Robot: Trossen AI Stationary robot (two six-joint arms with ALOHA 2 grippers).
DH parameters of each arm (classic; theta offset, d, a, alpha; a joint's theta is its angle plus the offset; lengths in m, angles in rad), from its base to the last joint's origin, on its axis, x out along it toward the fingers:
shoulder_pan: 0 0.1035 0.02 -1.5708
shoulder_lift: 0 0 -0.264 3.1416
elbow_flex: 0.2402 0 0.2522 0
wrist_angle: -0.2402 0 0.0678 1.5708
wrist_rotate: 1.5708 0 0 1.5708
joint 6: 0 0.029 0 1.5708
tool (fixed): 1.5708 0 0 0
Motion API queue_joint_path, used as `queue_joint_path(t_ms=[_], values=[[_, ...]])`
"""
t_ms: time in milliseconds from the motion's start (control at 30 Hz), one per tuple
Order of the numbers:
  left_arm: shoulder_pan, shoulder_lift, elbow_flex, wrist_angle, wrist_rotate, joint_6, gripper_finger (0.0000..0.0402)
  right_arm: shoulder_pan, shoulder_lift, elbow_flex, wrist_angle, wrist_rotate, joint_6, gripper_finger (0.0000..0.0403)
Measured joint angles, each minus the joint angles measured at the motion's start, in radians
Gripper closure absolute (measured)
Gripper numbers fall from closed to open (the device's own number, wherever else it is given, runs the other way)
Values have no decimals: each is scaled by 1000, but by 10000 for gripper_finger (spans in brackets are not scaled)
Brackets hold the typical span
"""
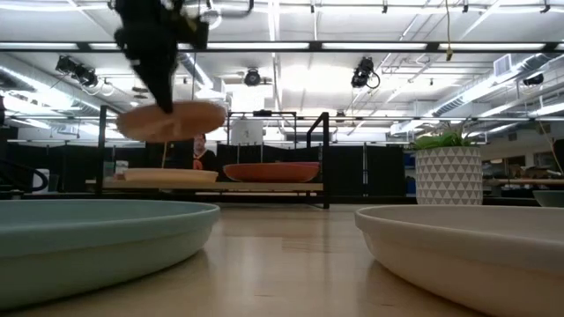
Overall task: Place and stack plates onto a shelf
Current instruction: Stack the brown plate on the white plate
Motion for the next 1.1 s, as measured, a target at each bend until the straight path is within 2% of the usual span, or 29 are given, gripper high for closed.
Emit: queue_joint_path(t_ms=[333,433,600,733,900,967,1100], values=[[293,0,-162,152,51,258,387,0,0,0,-3,-1,-19,224],[348,0,-187,231,75,334,382,0,0,0,-2,-1,-17,224],[406,0,-219,292,82,365,359,0,0,0,-4,-1,-2,224],[404,0,-221,293,39,369,315,0,0,0,-5,-1,0,224],[362,-14,-192,265,51,375,261,-1,0,0,-7,-1,5,224],[329,-24,-177,241,123,375,251,-1,0,0,-12,-8,8,224],[237,-24,-162,276,313,326,248,-1,-1,-41,7,-86,28,224]])
